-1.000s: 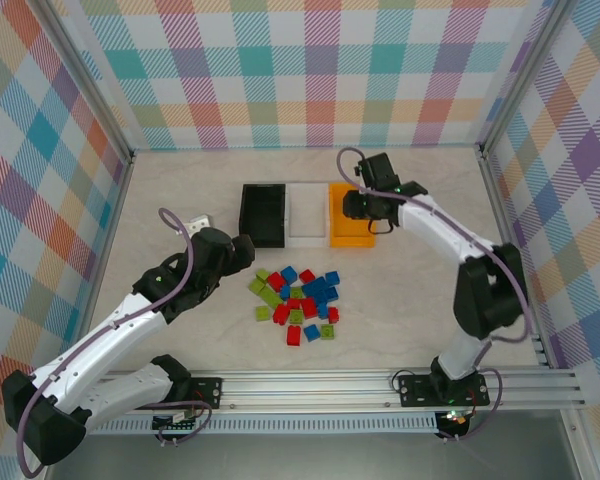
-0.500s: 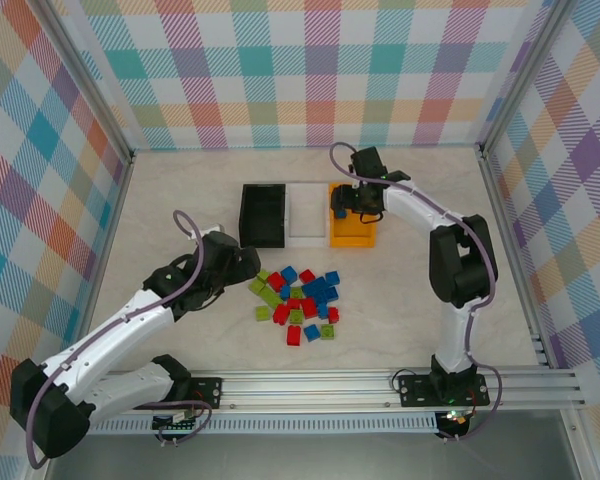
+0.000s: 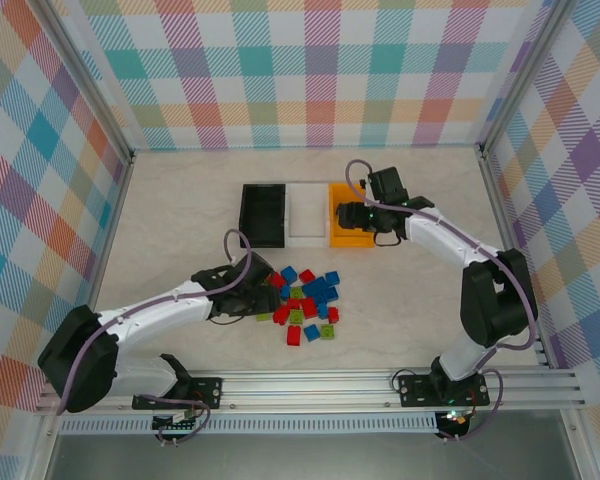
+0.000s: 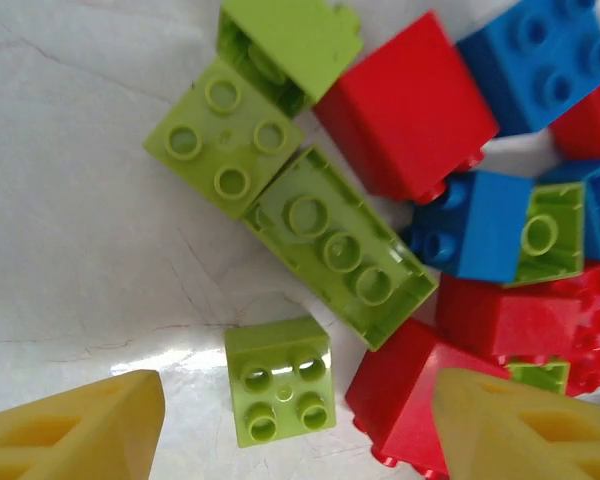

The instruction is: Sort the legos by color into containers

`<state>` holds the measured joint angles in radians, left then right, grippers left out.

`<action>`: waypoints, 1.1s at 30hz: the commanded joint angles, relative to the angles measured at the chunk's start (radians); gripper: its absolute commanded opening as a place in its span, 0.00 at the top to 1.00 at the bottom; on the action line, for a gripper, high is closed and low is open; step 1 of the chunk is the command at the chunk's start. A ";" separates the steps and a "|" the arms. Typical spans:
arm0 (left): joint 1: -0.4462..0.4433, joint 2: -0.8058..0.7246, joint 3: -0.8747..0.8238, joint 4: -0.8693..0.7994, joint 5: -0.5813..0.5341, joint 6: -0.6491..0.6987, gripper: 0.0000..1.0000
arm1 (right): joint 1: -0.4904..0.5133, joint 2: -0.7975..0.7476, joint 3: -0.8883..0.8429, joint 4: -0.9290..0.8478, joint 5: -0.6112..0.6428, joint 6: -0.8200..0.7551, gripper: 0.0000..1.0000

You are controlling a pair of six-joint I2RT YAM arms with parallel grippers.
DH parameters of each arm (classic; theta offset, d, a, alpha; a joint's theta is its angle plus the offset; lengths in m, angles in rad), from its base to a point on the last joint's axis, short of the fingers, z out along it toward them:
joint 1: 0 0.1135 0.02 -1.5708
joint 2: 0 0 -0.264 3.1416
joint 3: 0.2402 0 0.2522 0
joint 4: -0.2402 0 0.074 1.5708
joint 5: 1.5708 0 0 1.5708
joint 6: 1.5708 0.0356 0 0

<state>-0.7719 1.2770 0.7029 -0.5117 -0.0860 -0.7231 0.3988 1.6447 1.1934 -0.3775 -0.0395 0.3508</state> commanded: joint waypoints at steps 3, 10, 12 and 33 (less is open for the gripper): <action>-0.008 0.037 -0.016 0.039 0.008 -0.009 0.35 | 0.003 -0.030 -0.044 0.057 -0.020 0.010 0.32; -0.009 0.120 -0.007 0.044 -0.004 0.021 0.44 | 0.003 -0.051 -0.066 0.068 -0.010 0.008 0.32; -0.009 0.137 -0.007 0.042 -0.010 0.025 0.46 | 0.003 -0.054 -0.064 0.068 -0.008 0.006 0.32; 0.007 -0.021 0.049 -0.078 -0.078 0.000 0.70 | 0.002 -0.077 -0.082 0.070 0.000 0.022 0.31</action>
<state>-0.7753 1.3163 0.6979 -0.5179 -0.1188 -0.7151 0.3988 1.6096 1.1255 -0.3290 -0.0376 0.3584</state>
